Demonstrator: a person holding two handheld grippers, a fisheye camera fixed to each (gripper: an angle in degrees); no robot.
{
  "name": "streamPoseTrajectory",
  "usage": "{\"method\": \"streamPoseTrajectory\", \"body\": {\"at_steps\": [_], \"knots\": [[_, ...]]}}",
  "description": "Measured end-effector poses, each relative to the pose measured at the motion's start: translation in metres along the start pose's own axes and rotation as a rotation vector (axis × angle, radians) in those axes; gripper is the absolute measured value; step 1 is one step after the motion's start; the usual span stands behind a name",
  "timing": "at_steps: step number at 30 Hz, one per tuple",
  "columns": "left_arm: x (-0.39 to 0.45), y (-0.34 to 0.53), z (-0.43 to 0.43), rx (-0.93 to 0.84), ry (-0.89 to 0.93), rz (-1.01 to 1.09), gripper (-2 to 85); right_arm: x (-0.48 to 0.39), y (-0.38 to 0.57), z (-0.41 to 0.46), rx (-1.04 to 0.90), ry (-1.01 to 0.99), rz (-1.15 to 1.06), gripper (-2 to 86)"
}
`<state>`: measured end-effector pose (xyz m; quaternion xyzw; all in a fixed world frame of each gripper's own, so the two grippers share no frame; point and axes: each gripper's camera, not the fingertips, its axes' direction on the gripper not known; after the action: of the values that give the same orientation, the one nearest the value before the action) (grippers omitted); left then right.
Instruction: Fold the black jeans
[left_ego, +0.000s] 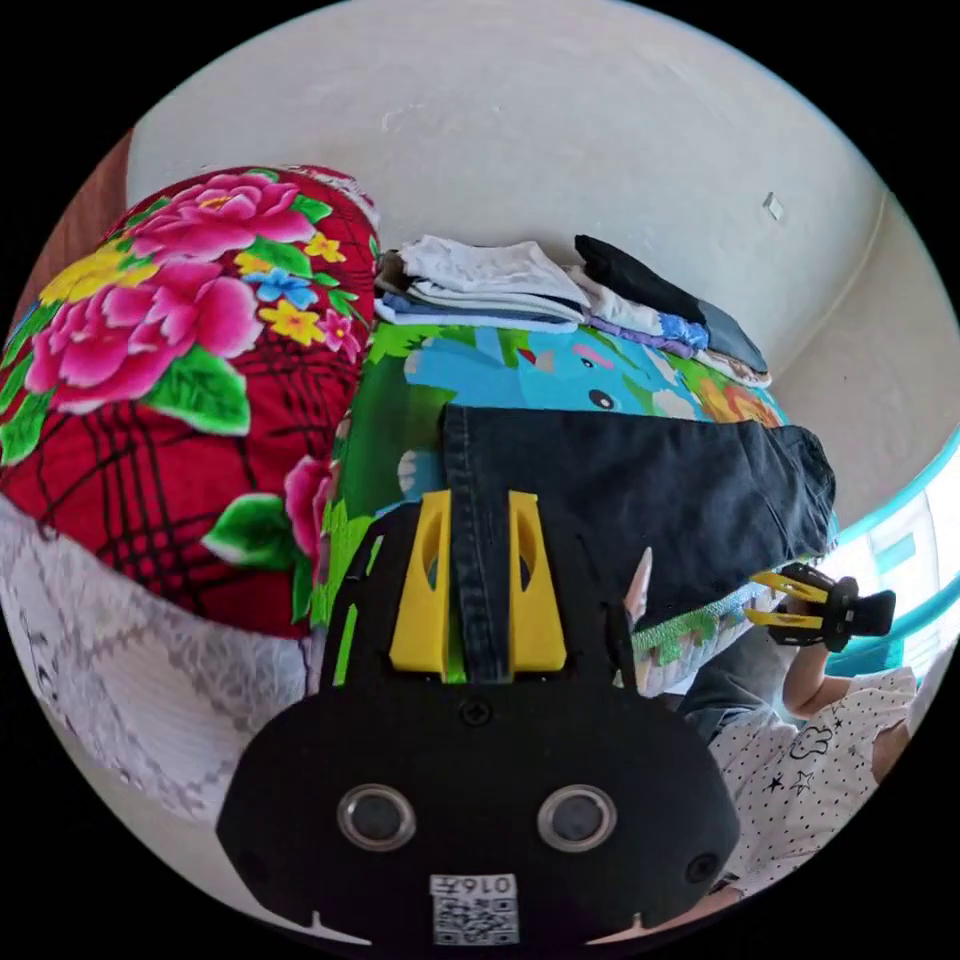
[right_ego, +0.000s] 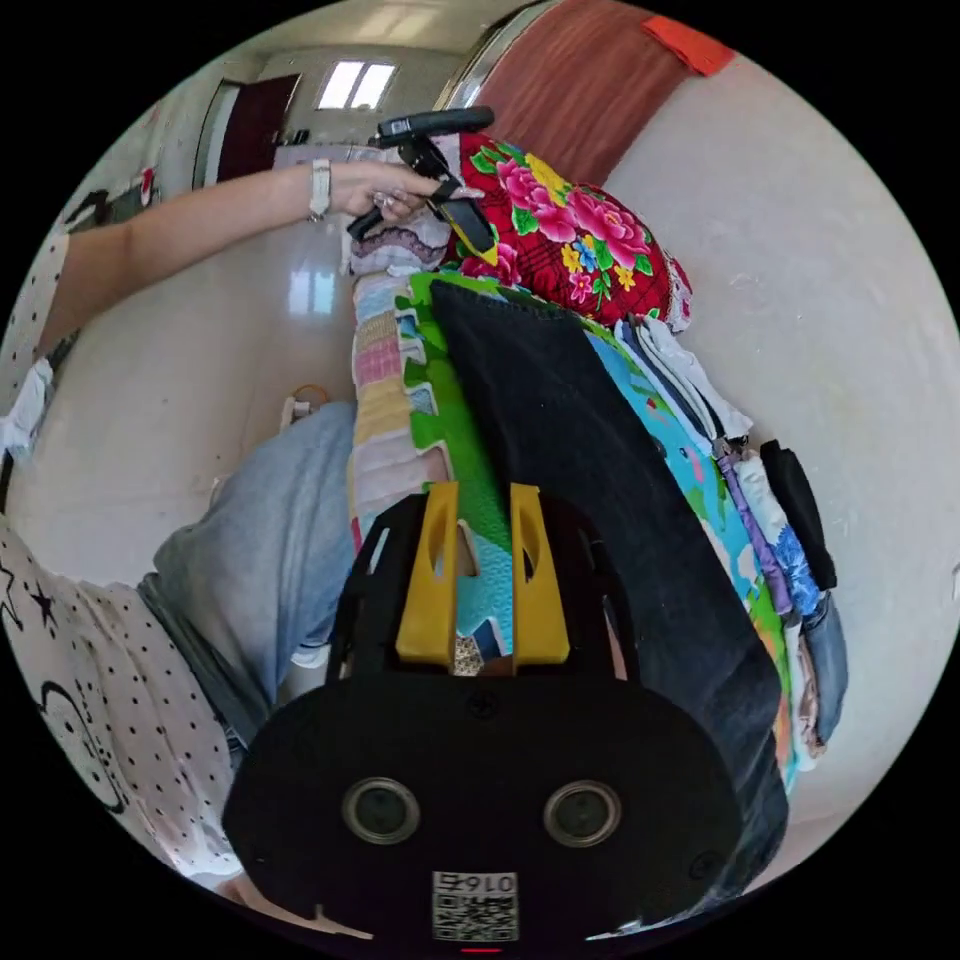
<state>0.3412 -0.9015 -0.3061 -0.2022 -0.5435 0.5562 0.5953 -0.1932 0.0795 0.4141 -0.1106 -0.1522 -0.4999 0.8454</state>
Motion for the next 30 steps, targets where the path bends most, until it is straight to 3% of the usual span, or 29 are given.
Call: {"method": "streamPoseTrajectory", "body": {"at_steps": [7, 10, 12, 17, 23, 30], "knots": [[0.013, -0.075, 0.075, -0.081, -0.009, 0.035, 11.1, 0.103, 0.083, -0.019, 0.117, 0.174, 0.279, 8.8], [0.009, -0.086, 0.103, -0.137, 0.023, -0.001, 5.7, 0.187, 0.132, -0.028, 0.116, 0.223, 0.362, 9.1], [0.011, -0.085, 0.102, -0.089, -0.008, 0.032, 0.4, 0.244, 0.163, -0.023, 0.092, 0.227, 0.417, 9.1], [0.017, -0.074, 0.093, -0.029, 0.024, 0.059, -0.8, 0.367, 0.227, 0.044, -0.126, 0.195, 0.35, 7.5], [0.019, -0.059, 0.089, -0.049, 0.04, 0.091, -0.8, 0.396, 0.269, 0.122, -0.325, -0.097, 0.24, 8.4], [0.032, -0.067, 0.104, -0.093, 0.017, 0.169, 5.4, 0.389, 0.306, 0.129, -0.232, 0.028, 0.14, 11.5]]}}
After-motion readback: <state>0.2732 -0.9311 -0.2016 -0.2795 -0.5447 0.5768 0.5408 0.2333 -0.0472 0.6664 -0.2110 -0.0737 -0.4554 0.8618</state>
